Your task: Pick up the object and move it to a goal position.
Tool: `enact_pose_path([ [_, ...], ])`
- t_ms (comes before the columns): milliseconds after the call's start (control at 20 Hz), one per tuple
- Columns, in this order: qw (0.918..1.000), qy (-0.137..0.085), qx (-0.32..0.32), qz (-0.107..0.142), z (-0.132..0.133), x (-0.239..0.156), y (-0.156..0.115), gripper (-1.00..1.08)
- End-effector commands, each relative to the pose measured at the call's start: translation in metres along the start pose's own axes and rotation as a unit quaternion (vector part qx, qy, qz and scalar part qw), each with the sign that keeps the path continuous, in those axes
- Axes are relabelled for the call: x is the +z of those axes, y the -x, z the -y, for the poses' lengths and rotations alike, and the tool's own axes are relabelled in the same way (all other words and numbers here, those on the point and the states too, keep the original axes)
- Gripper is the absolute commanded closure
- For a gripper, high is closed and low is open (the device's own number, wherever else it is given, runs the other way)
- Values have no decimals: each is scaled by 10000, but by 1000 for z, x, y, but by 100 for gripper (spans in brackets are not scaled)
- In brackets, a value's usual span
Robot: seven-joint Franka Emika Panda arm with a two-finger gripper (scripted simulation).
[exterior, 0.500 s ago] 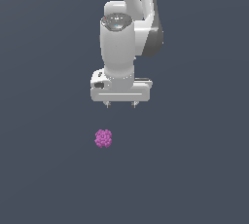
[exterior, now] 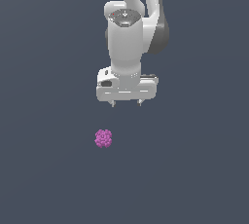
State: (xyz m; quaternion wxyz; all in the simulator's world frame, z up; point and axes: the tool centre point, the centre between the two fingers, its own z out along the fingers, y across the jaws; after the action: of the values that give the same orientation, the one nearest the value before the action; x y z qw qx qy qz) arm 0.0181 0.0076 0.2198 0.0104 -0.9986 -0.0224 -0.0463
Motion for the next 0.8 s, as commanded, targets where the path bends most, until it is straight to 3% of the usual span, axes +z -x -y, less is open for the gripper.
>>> enact_pose_path([
  [0, 10000, -9, -77, -9, 5, -2, 0, -92],
  [750, 9999, 13, -56, 86, -18, 22, -14, -92],
])
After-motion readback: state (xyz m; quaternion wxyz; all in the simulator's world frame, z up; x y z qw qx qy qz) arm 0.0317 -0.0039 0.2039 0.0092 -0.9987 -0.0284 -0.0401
